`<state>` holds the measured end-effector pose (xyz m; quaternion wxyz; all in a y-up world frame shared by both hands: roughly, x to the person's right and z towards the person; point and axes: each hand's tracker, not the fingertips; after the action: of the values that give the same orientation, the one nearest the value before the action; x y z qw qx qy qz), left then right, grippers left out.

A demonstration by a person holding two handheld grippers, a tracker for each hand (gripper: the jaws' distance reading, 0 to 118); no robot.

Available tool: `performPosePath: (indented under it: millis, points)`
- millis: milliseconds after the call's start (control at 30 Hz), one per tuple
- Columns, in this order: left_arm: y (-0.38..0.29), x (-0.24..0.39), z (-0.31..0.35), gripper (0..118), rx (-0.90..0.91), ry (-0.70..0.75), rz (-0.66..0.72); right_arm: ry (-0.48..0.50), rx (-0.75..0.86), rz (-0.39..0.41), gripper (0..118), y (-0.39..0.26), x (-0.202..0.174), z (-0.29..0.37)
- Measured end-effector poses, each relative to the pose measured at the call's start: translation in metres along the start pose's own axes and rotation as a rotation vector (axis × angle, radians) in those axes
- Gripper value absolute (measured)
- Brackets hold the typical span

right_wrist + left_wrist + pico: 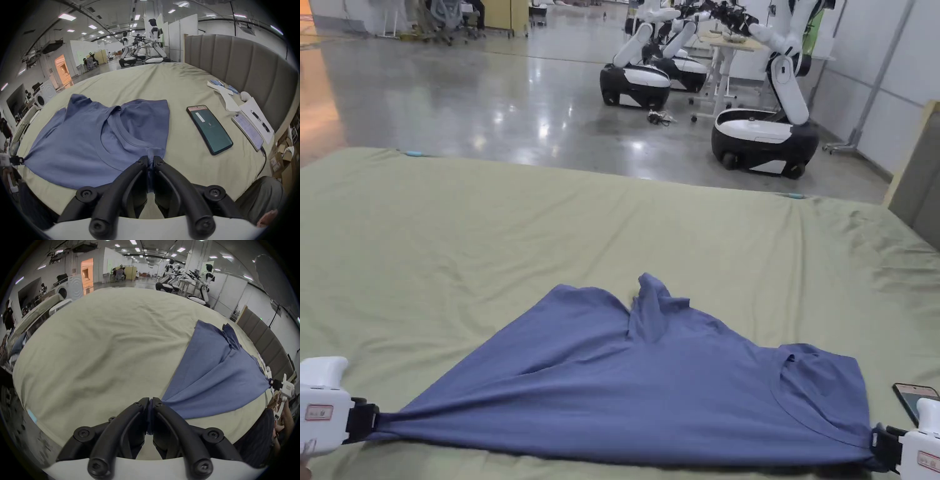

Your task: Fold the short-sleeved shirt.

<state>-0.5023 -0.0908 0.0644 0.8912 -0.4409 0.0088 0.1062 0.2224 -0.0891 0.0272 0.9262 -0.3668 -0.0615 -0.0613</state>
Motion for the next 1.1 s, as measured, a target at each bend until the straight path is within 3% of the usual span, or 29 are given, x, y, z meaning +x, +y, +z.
performPosePath:
  millis: [33,67,100,133,167,200,233,333,400,433,467,500,533,567,600,633,667,700,833,867,900,933,967,1100]
  points:
    - [0.001,0.001,0.001,7,0.002,-0.002,0.003,0.008,0.009,0.003,7,0.003,0.0,0.002]
    - [0.003,0.001,0.003,17,0.02,-0.011,0.018,0.025,0.028,0.027,10,0.006,0.0,0.004]
    - [0.004,0.004,0.013,37,0.062,-0.015,0.013,0.037,0.041,0.069,26,0.01,0.0,0.007]
    - [0.005,0.007,0.019,74,0.101,0.014,-0.008,0.052,0.056,0.107,79,0.013,-0.004,0.013]
    - [0.003,0.01,0.032,100,0.165,0.018,-0.042,0.046,0.063,0.173,117,0.018,-0.006,0.02]
    - [0.001,0.015,0.045,114,0.211,0.036,-0.072,0.04,0.071,0.221,116,0.019,-0.009,0.028]
    - [-0.003,0.016,0.058,115,0.26,0.041,-0.098,0.047,0.225,0.265,114,0.02,-0.011,0.046]
    - [-0.016,0.027,0.09,115,0.353,0.067,-0.174,0.104,0.222,0.248,117,0.018,-0.043,0.088]
    - [-0.024,0.024,0.1,113,0.348,0.09,-0.196,0.134,0.233,0.256,112,0.018,-0.05,0.088]
    - [-0.027,0.025,0.1,99,0.341,0.109,-0.198,0.142,0.236,0.267,97,0.016,-0.056,0.089]
    - [-0.03,0.024,0.098,62,0.328,0.111,-0.19,0.159,0.251,0.277,63,0.013,-0.065,0.091]
    - [-0.032,0.02,0.099,26,0.311,0.104,-0.182,0.164,0.263,0.276,20,0.01,-0.074,0.092]
    - [-0.035,0.018,0.097,12,0.308,0.099,-0.173,0.206,0.263,0.302,5,0.012,-0.088,0.096]
    - [-0.038,0.017,0.091,12,0.291,0.116,-0.156,0.211,0.254,0.301,5,0.011,-0.099,0.094]
    - [-0.042,0.014,0.087,4,0.289,0.161,-0.176,0.219,0.264,0.292,0,0.007,-0.106,0.093]
    - [-0.041,0.007,0.084,4,0.241,0.077,-0.169,0.284,0.256,0.283,0,0.007,-0.112,0.092]
    - [-0.042,0.005,0.079,4,0.213,0.076,-0.143,0.323,0.234,0.277,0,0.008,-0.118,0.091]
    - [-0.043,0.005,0.075,4,0.222,0.09,-0.151,0.296,0.245,0.29,0,0.007,-0.127,0.091]
    - [-0.038,0.002,0.06,5,0.211,0.088,-0.192,0.34,0.236,0.322,0,0.011,-0.15,0.091]
    - [-0.036,0.003,0.054,21,0.209,0.085,-0.21,0.349,0.234,0.325,0,0.012,-0.155,0.09]
    - [-0.036,-0.01,0.041,50,0.21,0.085,-0.228,0.353,0.23,0.329,0,0.014,-0.159,0.089]
    - [-0.033,-0.013,0.035,93,0.197,0.067,-0.245,0.362,0.224,0.322,0,0.014,-0.156,0.082]
    - [-0.03,-0.013,0.027,113,0.188,0.057,-0.254,0.362,0.22,0.33,0,0.015,-0.157,0.079]
    - [-0.023,-0.02,0.0,115,0.158,0.034,-0.286,0.34,0.193,0.376,0,0.012,-0.166,0.066]
